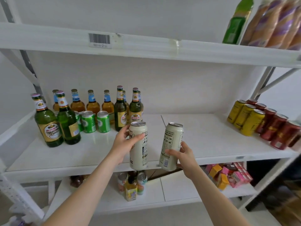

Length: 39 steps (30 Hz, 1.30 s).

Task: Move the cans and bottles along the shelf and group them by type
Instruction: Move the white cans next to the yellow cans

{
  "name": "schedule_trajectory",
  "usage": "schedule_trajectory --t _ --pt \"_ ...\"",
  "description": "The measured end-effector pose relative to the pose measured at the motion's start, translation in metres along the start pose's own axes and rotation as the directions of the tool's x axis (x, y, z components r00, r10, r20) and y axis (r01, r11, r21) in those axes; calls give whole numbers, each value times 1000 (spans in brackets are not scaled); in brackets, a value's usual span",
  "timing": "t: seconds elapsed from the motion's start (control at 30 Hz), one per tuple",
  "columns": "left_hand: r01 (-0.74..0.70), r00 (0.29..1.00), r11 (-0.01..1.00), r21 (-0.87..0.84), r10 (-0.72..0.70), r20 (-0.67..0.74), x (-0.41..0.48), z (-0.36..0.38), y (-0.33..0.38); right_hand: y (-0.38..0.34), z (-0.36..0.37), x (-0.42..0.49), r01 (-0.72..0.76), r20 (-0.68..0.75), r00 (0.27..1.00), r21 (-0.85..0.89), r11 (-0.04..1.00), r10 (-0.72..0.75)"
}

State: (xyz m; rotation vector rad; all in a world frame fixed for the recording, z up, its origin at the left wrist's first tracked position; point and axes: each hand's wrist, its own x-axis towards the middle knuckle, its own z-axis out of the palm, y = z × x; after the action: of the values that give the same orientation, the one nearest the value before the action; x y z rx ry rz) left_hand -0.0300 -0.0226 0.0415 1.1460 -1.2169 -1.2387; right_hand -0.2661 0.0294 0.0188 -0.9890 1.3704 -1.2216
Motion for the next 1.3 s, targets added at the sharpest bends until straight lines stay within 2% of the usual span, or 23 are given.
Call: schedule_trajectory --t 0.37,0.77,0.93,1.3 --pt "-35 993 998 43 30 113 9 151 -2 6 -146 7 -16 -73 997 5 1000 17" --pt "-58 970 996 63 41 241 84 319 -8 0 -290 89 26 -184 983 70 997 -13" --pt "-47 973 997 63 32 228 105 385 -12 -4 -349 120 26 -174 985 75 997 -13" --pt "-33 996 999 13 32 79 122 485 -33 -15 -449 193 22 -24 1000 51 998 -21"
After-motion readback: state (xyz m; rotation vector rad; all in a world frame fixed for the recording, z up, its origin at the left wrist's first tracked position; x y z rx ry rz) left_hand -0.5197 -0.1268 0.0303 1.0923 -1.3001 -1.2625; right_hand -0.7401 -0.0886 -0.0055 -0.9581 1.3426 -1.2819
